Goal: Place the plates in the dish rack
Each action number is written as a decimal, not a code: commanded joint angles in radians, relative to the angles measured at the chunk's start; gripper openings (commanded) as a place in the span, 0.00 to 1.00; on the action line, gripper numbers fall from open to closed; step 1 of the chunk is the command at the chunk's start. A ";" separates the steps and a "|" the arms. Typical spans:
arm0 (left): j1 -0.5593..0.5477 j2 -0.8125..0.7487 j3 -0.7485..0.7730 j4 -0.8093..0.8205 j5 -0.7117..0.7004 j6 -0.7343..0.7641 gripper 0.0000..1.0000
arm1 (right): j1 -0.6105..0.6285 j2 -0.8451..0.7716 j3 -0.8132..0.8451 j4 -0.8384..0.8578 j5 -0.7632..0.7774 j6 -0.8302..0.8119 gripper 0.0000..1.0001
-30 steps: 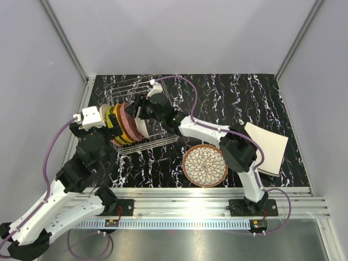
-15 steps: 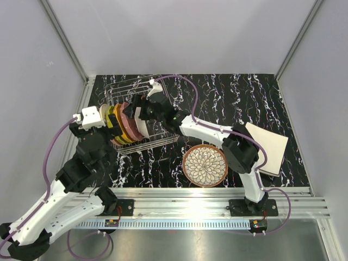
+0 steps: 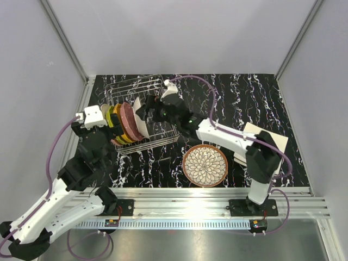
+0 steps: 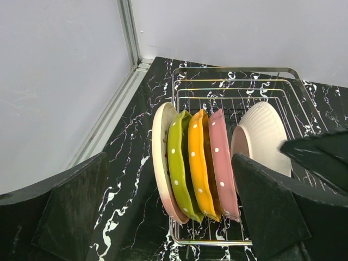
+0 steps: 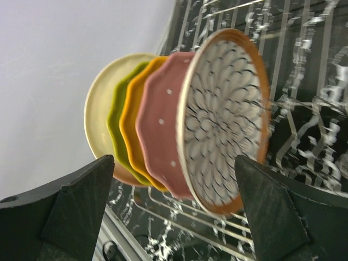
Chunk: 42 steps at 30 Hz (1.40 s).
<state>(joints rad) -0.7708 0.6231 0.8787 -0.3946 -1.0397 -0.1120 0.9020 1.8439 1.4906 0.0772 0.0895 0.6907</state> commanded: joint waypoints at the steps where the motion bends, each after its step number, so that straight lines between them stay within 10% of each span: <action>1: 0.005 0.006 0.009 0.040 -0.006 -0.008 0.99 | -0.014 -0.165 -0.078 -0.031 0.064 -0.043 1.00; 17: 0.022 0.046 0.009 0.045 -0.010 0.000 0.99 | 0.159 -0.782 -0.572 -0.465 0.234 -0.264 1.00; 26: 0.064 0.066 0.008 0.040 0.003 -0.009 0.99 | 0.465 -0.622 -0.636 -0.706 0.523 -0.039 1.00; 42: 0.074 0.073 0.009 0.042 0.030 -0.008 0.99 | 0.515 -0.247 -0.527 -0.760 0.564 0.038 0.72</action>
<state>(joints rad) -0.7021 0.6960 0.8787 -0.3943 -1.0225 -0.1101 1.4082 1.5879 0.9180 -0.6559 0.5842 0.6903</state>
